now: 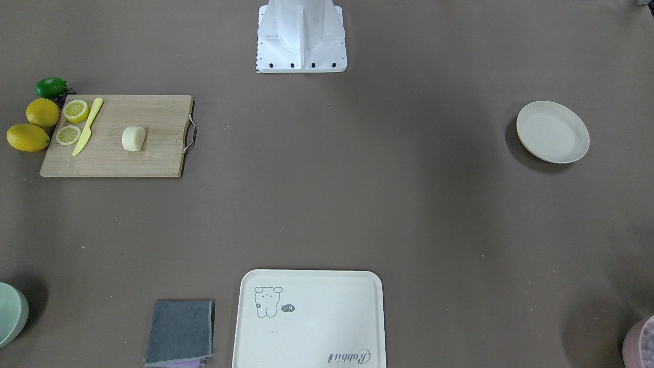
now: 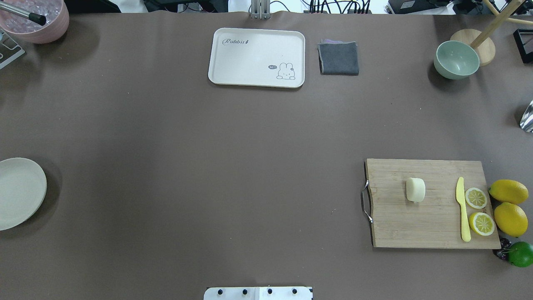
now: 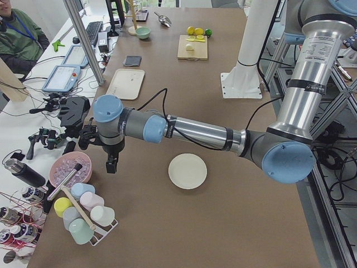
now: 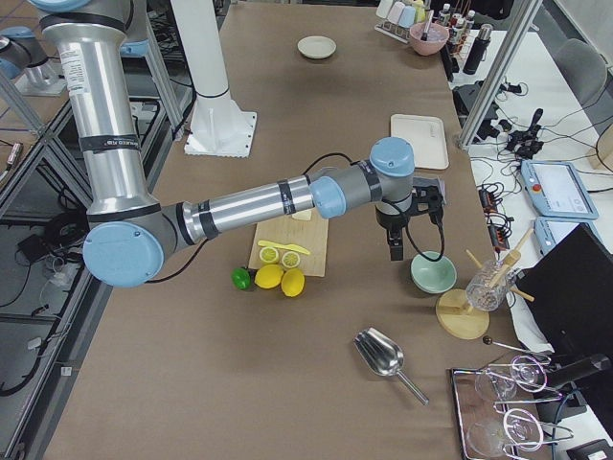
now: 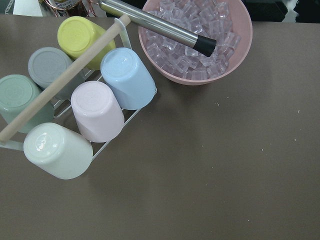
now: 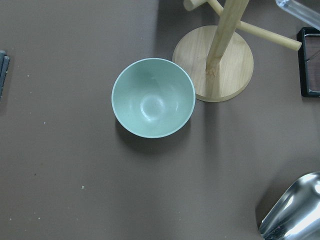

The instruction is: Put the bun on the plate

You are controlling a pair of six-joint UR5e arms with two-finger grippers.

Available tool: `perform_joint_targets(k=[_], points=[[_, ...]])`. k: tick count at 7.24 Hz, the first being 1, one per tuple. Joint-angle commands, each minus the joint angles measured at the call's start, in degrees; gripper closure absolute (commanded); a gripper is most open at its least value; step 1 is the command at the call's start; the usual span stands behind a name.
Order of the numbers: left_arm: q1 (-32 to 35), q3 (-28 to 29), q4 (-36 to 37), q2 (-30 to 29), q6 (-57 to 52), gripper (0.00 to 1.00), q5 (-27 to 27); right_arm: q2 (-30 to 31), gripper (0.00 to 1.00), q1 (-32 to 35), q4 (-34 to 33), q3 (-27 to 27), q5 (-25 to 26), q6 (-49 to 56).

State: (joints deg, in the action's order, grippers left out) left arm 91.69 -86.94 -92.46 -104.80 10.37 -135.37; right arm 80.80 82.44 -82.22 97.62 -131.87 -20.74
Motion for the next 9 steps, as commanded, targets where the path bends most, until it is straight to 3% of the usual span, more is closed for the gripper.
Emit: perform_joint_targets(k=[1,9], points=[[-0.28,0.02,-0.08,-0.06,0.00,0.02,0.02,-0.11,0.00,0.00,0.04,-0.06,0.12,-0.09],[-0.54,-0.68,-0.70,-0.32,-0.44,0.02,0.20,-0.29,0.00,0.00,0.39,-0.07,0.57,-0.35]])
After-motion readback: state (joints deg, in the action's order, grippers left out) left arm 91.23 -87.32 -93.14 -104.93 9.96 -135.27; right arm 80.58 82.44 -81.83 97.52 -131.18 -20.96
